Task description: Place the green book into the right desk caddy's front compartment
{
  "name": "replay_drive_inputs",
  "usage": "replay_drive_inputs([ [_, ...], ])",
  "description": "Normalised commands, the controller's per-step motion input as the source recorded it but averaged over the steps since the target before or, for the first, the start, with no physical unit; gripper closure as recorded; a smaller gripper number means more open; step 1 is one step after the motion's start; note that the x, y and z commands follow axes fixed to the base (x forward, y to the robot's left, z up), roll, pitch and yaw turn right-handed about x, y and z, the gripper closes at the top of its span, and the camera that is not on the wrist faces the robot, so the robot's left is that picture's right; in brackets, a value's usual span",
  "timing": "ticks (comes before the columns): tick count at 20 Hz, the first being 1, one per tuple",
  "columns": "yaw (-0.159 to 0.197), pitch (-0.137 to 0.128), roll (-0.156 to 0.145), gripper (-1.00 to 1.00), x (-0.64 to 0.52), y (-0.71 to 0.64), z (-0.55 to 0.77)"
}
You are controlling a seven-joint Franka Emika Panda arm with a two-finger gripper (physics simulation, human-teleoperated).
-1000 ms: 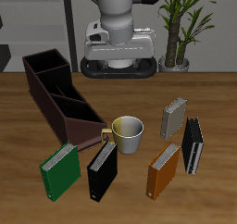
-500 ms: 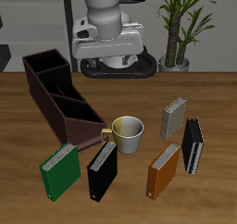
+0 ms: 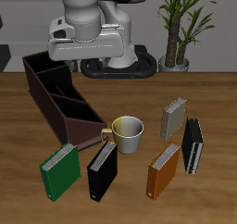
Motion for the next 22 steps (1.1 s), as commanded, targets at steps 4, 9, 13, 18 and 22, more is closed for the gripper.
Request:
replay_drive_inputs([
  [4,-0.042,-0.007,-0.084,-1.0,0.36,-0.49,0.05],
  [9,-0.087,-0.063,-0.04,-1.0,0.28,-0.34,0.08],
  [13,-0.057,-0.04,-0.025,-1.0,0.28,-0.11,0.07],
  [18,-0.067,-0.034,-0.017,-1.0,0.28,-0.05,0.03],
  [22,-0.116,-0.045,-0.047,-1.0,0.41,-0.2,-0.03],
])
